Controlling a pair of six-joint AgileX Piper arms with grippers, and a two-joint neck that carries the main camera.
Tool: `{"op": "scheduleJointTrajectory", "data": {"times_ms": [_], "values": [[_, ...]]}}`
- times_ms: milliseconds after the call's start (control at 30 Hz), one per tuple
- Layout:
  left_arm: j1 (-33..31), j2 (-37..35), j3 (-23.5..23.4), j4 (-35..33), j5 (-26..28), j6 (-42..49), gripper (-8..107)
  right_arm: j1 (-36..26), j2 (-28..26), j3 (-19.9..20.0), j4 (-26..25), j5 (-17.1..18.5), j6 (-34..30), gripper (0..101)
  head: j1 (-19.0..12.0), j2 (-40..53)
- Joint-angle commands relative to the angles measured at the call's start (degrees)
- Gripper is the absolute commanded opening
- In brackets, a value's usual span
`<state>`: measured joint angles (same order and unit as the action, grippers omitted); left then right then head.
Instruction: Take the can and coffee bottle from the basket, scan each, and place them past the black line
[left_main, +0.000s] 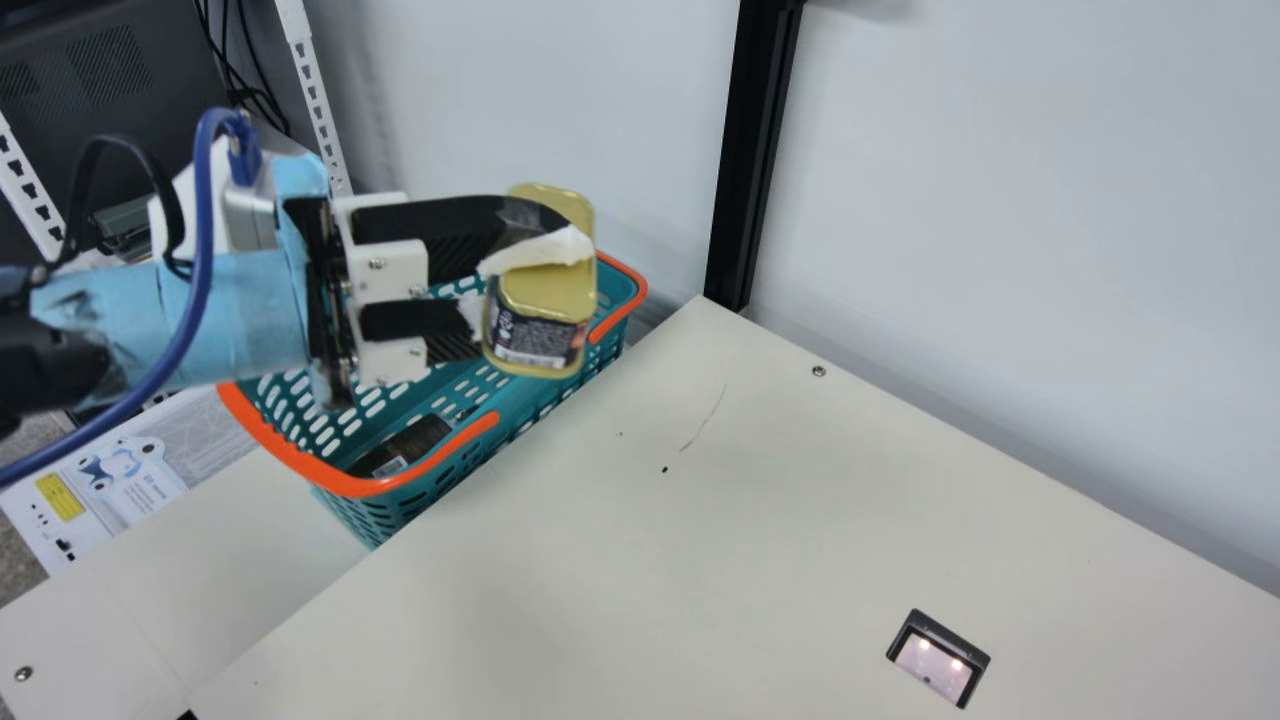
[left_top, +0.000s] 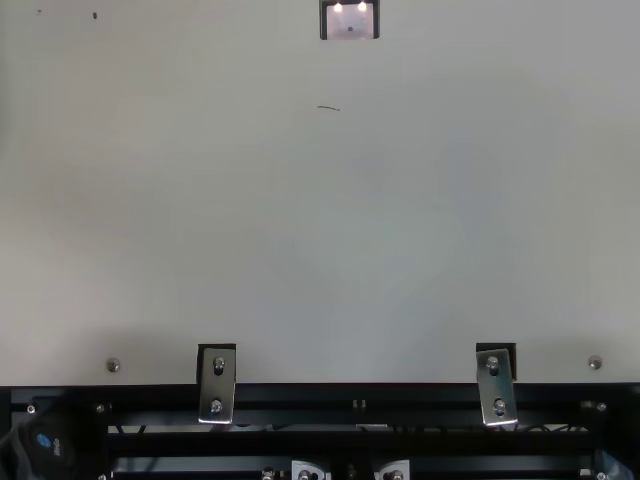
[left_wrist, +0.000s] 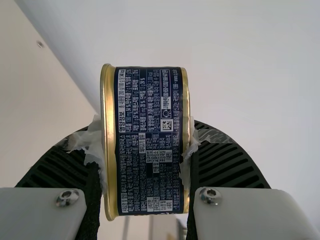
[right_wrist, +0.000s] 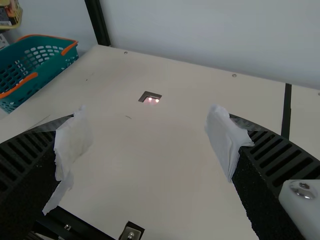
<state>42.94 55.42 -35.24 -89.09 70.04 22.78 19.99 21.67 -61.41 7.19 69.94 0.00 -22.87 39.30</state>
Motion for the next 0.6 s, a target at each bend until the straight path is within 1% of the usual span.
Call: {"op": "scheduleJointTrajectory", "data": {"times_ms": [0, 200, 367, 433, 467, 567], "values": [[-2.2, -4.1, 2.0, -4.5, -0.1, -9.4, 10, 0.0, 0.0, 0.0, 0.0, 0.0, 0.0, 101, -2.1, 1.1], [-3.6, -11.0, 5.6, -9.3, -0.1, -22.8, 10, 0.0, 0.0, 0.0, 0.0, 0.0, 0.0, 101, -2.1, 1.1], [-3.4, -15.1, 7.5, -10.1, -0.1, -33.9, 10, 0.0, 0.0, 0.0, 0.0, 0.0, 0.0, 101, -2.1, 1.1], [-3.5, -16.6, 7.7, -8.3, -0.1, -36.4, 10, 0.0, 0.0, 0.0, 0.0, 0.0, 0.0, 101, -2.1, 1.1], [-3.4, -15.4, 7.7, -9.6, -0.1, -30.0, 10, 0.0, 0.0, 0.0, 0.0, 0.0, 0.0, 101, -2.1, 1.1], [-3.5, -16.6, 7.7, -8.4, 0.1, -34.9, 10, 0.0, 0.0, 0.0, 0.0, 0.0, 0.0, 101, -2.1, 1.1]]}}
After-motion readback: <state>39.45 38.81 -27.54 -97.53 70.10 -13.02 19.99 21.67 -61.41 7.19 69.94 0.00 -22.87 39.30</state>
